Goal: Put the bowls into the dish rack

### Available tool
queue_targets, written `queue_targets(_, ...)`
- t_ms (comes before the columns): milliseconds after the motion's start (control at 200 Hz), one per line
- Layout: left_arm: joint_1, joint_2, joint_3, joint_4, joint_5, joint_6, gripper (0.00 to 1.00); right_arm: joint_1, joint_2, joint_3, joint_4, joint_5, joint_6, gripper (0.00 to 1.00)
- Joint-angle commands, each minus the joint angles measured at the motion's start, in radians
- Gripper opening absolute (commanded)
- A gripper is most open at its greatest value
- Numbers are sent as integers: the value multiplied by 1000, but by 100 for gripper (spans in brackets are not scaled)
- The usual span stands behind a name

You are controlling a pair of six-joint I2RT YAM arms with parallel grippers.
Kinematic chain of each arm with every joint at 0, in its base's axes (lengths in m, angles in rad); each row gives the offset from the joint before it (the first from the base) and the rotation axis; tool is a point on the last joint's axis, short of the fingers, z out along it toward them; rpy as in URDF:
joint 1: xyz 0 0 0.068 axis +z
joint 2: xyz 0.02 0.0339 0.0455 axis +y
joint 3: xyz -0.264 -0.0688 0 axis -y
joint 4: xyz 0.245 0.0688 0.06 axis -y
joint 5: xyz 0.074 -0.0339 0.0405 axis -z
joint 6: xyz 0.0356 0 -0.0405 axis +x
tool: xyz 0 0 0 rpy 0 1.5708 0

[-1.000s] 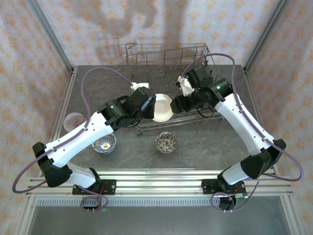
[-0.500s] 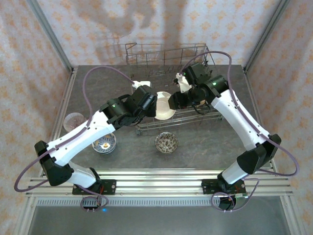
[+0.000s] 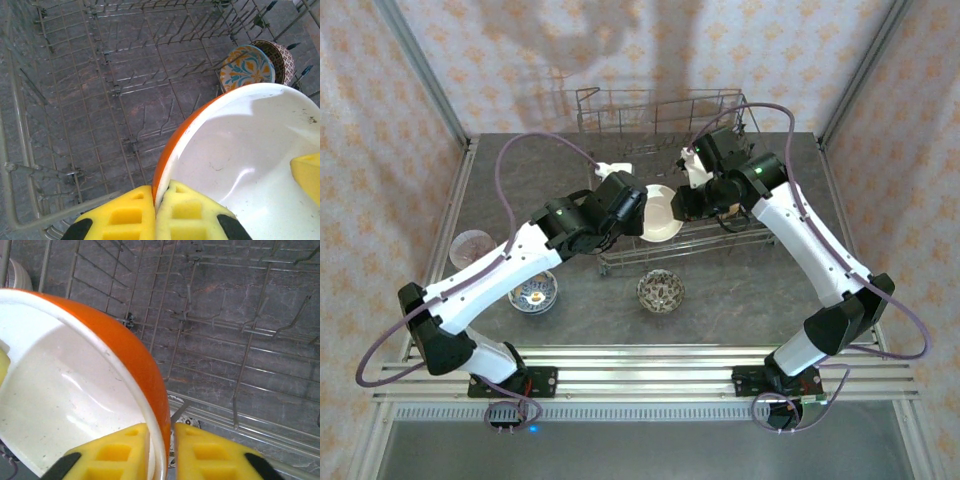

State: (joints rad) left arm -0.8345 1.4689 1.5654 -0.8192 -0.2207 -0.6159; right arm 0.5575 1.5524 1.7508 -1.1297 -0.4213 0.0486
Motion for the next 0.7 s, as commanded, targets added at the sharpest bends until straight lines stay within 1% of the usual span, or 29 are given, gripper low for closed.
queue_targets(0,14,19,52,15,-44,20,0,-5,19,49,-3,36,-7,14)
queue_targets(175,18,24,50,27,-32,20,0,-5,42,80,-11,45,-17,0)
queue_targets(310,42,27,44,41,12,5,0,-5,67,109,-12,60,-16,0)
queue_targets(395,76,25,32,50,63,-15,9,-8,77,121,0,68,-1,0)
queue_targets(460,99,19,20,62,90,-23,17,-23,80,124,27,41,28,0)
queue_targets(556,133,14,8,74,119,-24,34,-48,87,128,67,14,68,0)
queue_targets(621,160,10,8,66,127,-33,50,-63,102,144,82,31,88,0)
queue_targets(696,205,-2,4,57,148,-42,57,-71,133,180,75,87,99,0)
